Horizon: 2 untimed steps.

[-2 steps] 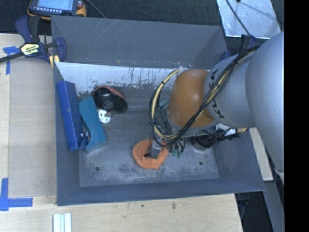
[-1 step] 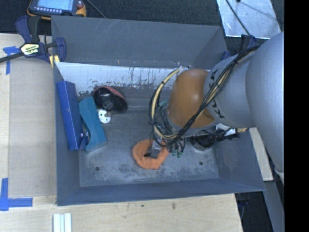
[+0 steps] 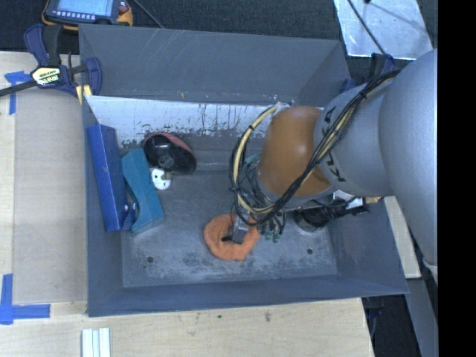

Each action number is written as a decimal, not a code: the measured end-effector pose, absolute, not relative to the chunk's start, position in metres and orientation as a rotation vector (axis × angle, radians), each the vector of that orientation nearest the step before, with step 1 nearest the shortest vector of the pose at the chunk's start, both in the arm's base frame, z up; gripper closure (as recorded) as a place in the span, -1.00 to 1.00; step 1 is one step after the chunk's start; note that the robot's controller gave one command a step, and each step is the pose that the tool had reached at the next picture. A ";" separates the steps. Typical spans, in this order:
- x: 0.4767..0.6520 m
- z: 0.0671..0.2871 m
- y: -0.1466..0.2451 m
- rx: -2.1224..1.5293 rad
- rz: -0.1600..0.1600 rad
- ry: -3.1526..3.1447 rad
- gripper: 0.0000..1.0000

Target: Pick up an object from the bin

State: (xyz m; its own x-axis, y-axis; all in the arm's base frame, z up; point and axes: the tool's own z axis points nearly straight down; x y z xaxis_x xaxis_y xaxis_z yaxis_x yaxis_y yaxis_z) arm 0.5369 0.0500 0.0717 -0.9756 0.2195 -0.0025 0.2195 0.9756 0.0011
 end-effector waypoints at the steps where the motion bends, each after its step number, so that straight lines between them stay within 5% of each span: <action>1: 0.537 0.072 0.050 0.346 0.001 3.120 1.00; 2: 0.537 0.072 0.050 0.347 0.001 3.120 1.00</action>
Offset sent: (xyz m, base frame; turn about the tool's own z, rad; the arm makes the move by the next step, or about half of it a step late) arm 0.0000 0.0000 0.0000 0.0000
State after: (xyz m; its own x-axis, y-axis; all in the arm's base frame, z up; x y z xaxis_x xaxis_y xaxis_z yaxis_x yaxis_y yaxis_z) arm 0.5369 0.0500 0.0717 -0.9756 0.2195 -0.0025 0.2195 0.9756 0.0011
